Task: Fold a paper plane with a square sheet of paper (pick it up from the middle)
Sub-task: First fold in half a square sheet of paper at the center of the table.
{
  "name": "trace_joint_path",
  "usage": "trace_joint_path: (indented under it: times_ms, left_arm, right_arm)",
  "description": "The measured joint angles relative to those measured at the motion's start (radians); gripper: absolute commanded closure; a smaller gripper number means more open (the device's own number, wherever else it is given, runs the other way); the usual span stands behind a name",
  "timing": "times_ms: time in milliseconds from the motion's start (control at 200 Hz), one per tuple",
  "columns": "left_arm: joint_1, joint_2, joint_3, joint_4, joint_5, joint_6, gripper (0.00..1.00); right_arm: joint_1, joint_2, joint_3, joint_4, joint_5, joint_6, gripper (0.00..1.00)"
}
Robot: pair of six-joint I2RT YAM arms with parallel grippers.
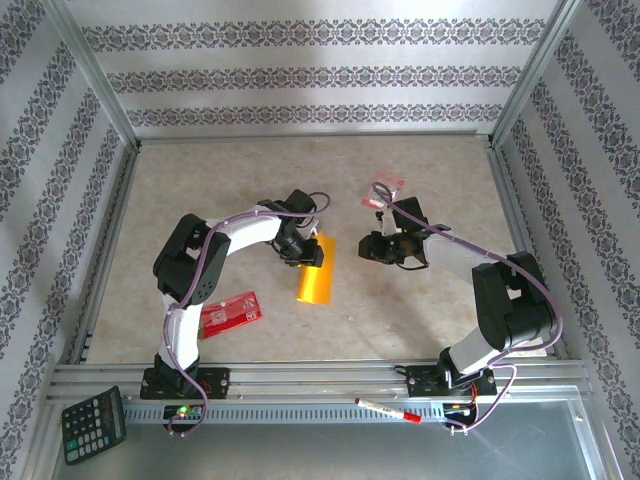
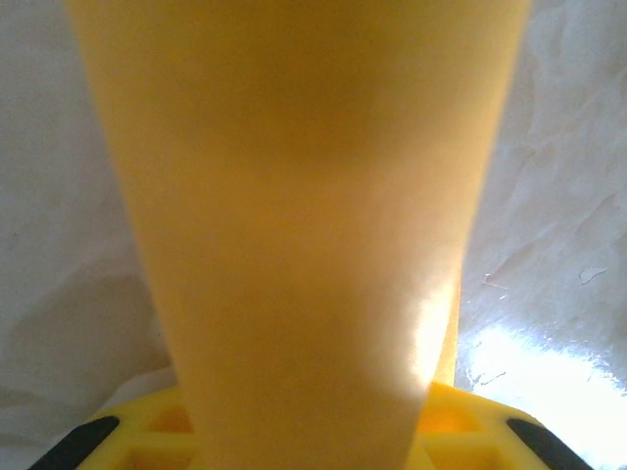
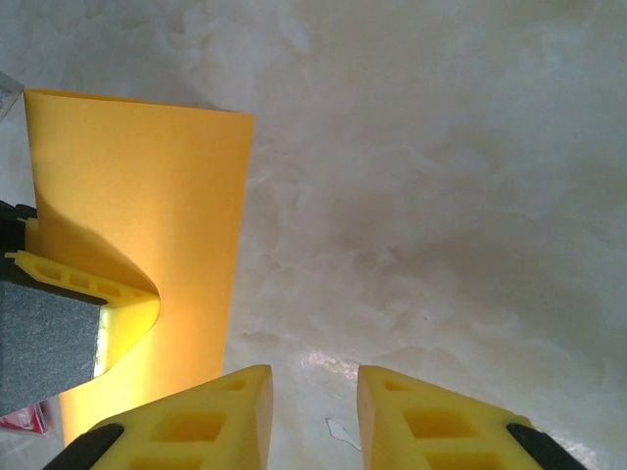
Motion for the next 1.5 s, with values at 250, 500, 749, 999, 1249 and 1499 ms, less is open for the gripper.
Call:
trace_joint_path:
  times_ms: [250,500,749,999,1249,1499]
  left_arm:
    - [-0.001,0.013,0.023,-0.027,-0.003,0.018,0.68]
    - [-0.003,0.021,0.037,-0.045,-0.010,0.033,0.68]
    - [-0.011,0.026,0.048,-0.061,-0.035,0.045,0.70]
    - [-0.013,0.007,0.021,-0.042,-0.044,0.047,0.72]
    - [-0.013,-0.067,-0.079,-0.005,-0.079,0.035,0.72]
    - [-0.013,-0.105,-0.135,0.022,-0.095,0.001,0.70]
  right_arm:
    - [-0.002,0.000,0.000,-0.008,0.000,-0.001,0.71]
    - [-0.021,-0.009,0.000,-0.026,0.000,-0.018,0.71]
    - [-0.055,-0.039,0.000,-0.056,0.000,-0.035,0.71]
    - [-0.117,-0.109,0.000,-0.103,0.001,-0.057,0.71]
    - [-0.118,-0.125,-0.001,-0.158,0.002,-0.077,0.71]
    - [-0.121,-0.160,-0.002,-0.208,0.012,-0.094,0.71]
